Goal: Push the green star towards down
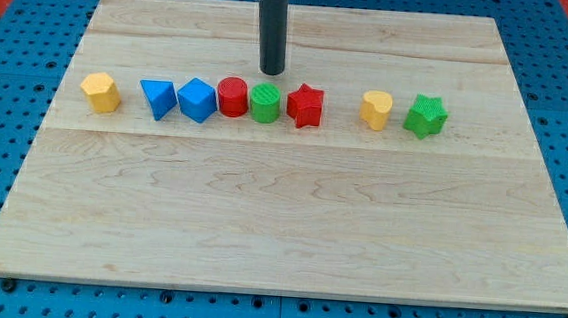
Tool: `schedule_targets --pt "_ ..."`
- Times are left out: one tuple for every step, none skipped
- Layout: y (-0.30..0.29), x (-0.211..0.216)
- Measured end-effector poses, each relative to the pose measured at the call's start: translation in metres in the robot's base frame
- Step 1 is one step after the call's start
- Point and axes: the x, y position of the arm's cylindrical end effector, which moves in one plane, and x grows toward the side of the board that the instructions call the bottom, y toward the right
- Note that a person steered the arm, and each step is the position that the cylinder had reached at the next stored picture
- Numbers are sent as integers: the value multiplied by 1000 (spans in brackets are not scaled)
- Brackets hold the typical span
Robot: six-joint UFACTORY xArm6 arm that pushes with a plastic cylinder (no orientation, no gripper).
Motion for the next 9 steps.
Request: schedule_targets --pt "0 0" --pt "-1 0" --pt "-1 -1" --pt "-1 -1" --pt "15 -1" --pt "81 4" --pt "148 3" --pt "161 3" --pt "168 7"
